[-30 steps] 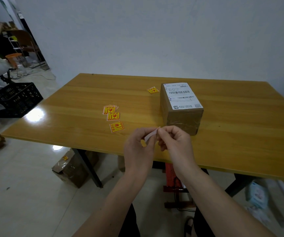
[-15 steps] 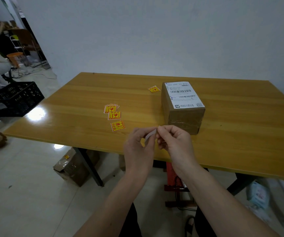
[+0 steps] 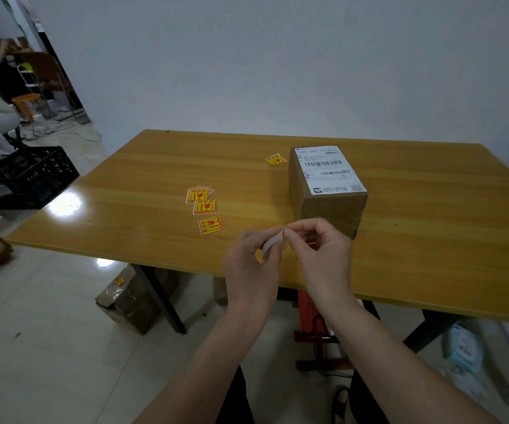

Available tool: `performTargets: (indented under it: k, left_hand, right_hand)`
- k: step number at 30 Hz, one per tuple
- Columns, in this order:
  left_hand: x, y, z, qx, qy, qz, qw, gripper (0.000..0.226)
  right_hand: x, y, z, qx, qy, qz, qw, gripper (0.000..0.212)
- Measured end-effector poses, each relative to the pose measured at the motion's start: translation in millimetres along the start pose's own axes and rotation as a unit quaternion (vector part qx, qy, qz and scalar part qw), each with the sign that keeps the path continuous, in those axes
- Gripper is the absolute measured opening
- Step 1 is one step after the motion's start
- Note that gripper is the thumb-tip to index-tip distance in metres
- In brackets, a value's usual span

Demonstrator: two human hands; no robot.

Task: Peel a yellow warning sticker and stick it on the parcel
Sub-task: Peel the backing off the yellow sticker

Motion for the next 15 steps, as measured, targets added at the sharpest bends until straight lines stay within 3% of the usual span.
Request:
performTargets:
  k: [9,15]
  left_hand:
    - [0.3,1.7,-0.9,-0.001,-0.006,-0.001,1.0,0.038]
    - [0.3,1.6,-2.2,0.006,-0.008,0.007,1.0,0.029]
  right_hand:
    - [0.1,1.6,-1.7,0.008,0.014,-0.022,1.0,0.012]
    - [-0.7,3.6,-2.2,-0.004,-0.006,-0.006,1.0,0.01]
Point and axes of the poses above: each hand's wrist, its own z-axis towards the middle knuckle, its own y-axis out of the back of the hand, x = y × z, the point moved 4 cm from there along z, towards the middle knuckle, and after that the axes turned 2 degrees about z, right-handed, at the moved point
